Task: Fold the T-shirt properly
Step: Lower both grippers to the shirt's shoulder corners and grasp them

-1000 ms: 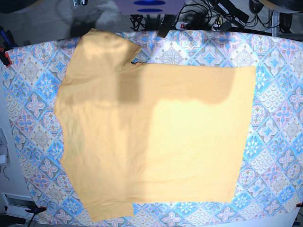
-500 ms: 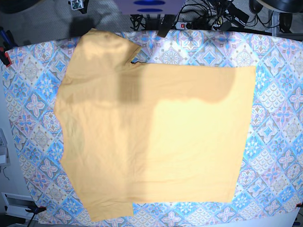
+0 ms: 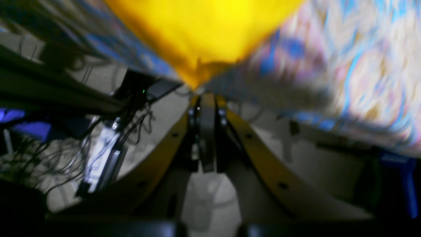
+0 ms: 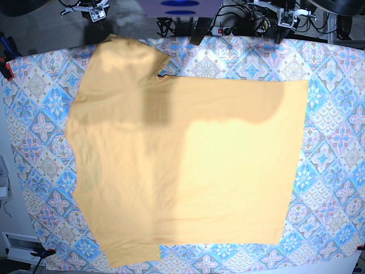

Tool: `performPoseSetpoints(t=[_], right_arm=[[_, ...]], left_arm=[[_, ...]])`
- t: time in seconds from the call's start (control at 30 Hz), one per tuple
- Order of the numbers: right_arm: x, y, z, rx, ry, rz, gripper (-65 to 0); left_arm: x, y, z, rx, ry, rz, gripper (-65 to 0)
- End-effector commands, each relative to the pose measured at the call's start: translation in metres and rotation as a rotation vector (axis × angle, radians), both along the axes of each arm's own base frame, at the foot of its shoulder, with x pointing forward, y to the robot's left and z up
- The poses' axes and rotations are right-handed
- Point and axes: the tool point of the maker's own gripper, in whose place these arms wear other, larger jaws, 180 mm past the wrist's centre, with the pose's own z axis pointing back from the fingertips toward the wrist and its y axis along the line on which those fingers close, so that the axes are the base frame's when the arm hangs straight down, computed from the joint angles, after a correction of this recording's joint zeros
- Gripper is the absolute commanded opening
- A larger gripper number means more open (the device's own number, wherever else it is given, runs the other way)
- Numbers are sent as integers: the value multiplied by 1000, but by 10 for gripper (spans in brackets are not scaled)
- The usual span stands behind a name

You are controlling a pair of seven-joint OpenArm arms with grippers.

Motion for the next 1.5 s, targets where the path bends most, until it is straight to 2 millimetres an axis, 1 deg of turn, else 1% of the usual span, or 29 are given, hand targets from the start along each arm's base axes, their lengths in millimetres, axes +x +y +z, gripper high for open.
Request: performPoseSetpoints(t=[0.0, 0.07, 0.13, 0.17, 0.3, 0.4, 0.43, 0.53, 0.6, 0.7, 0.8, 0.9, 1.0, 1.23, 1.37, 1.47], right_arm=[[-2, -9, 4, -28, 7, -5, -650], [10, -13, 4, -49, 9, -18, -650], [18, -14, 6, -60, 9, -26, -650], [26, -15, 10, -64, -6, -29, -650], [50, -15, 22, -76, -43, -37, -650], [58, -16, 24, -87, -44, -45, -650], [59, -17, 25, -90, -42, -49, -650], [62, -17, 27, -95, -39, -54, -650], [71, -17, 30, -96, -57, -56, -650], [72, -19, 28, -102, -45, -64, -650], [81, -18, 30, -101, -62, -65, -650], [80, -20, 29, -106, -54, -69, -650], [80, -20, 29, -106, -54, -69, -650], [80, -21, 29, -108, -55, -69, -650], [80, -21, 29, -108, -55, -69, -650], [80, -21, 29, -108, -55, -69, -650]], left_arm=[[10, -2, 14, -24, -48, 14, -650], [18, 2, 16, -75, -38, 76, -646], [34, 3, 16, -142, -31, 142, -645], [39, 4, 15, -178, -17, 172, -644], [58, -2, 15, -311, 25, 247, -643], [69, -6, 13, -388, 49, 281, -643], [74, 0, 15, -408, 45, 305, -643], [85, 10, 18, -495, 46, 370, -641], [90, 19, 19, -561, 51, 426, -619], [95, 30, 20, -648, 68, 484, -566], [102, 38, 22, -706, 82, 514, -521], [106, 46, 18, -781, 96, 561, -485], [107, 51, 9, -874, 124, 611, -460], [99, 51, -18, -1005, 186, 696, -384], [97, 50, -23, -1050, 187, 726, -347], [98, 50, -23, -1052, 183, 728, -343]])
